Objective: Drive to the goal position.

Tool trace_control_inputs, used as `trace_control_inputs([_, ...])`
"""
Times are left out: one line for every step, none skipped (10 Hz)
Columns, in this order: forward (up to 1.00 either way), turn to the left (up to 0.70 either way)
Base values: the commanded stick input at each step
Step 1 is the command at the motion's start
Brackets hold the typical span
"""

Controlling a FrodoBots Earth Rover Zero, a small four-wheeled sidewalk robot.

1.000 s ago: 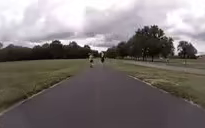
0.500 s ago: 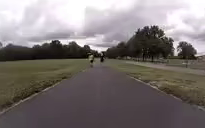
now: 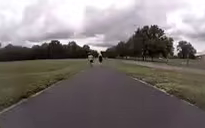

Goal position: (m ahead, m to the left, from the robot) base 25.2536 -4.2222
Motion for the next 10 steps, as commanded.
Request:
trace_control_inputs([0.70, 0.00])
trace_control_inputs([0.70, 0.00])
trace_control_inputs([0.70, 0.00])
trace_control_inputs([0.70, 0.00])
trace_control_inputs([0.70, 0.00])
trace_control_inputs([0.70, 0.00])
trace_control_inputs([0.70, 0.00])
trace_control_inputs([0.70, 0.00])
trace_control_inputs([0.70, 0.00])
trace_control_inputs([0.70, 0.00])
